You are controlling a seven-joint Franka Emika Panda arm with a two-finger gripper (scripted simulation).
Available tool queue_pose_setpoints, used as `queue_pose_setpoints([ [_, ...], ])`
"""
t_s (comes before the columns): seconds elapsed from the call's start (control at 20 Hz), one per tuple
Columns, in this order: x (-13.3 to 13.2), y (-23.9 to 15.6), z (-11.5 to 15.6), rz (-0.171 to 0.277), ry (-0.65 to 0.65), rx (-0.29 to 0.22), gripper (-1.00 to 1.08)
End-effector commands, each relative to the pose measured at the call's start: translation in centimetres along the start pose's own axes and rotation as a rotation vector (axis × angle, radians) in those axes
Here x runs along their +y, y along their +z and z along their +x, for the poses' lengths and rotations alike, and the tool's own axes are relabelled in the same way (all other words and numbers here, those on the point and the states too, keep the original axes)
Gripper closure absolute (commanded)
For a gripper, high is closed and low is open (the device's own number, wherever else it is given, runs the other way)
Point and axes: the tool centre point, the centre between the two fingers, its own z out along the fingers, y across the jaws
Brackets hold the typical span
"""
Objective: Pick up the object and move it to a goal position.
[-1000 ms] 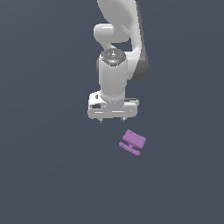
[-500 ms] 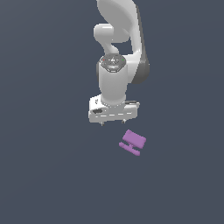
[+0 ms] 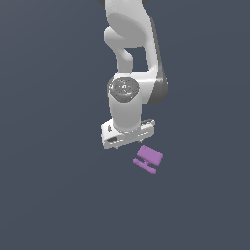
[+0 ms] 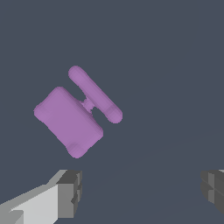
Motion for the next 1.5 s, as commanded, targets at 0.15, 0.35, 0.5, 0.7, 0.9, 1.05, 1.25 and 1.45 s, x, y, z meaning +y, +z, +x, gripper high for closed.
queue_pose_setpoints([
  [0.15,-0.3,2.0,1.3,0.063,-0.126,-0.030,-1.00],
  [0.35,-0.5,3.4,2.2,0.116,-0.217,-0.044,-1.00],
  [0.5,-0.6,4.4,2.8,0.158,-0.284,-0.049,-1.00],
  [0.7,-0.8,5.8,3.5,0.218,-0.372,-0.049,-1.00],
  [0.9,-0.9,6.9,4.1,0.275,-0.452,-0.041,-1.00],
  [1.05,-1.0,7.6,4.4,0.311,-0.499,-0.033,-1.00],
  [1.25,-1.0,8.3,4.6,0.347,-0.546,-0.021,-1.00],
  [1.45,-1.0,8.7,4.8,0.371,-0.576,-0.012,-1.00],
])
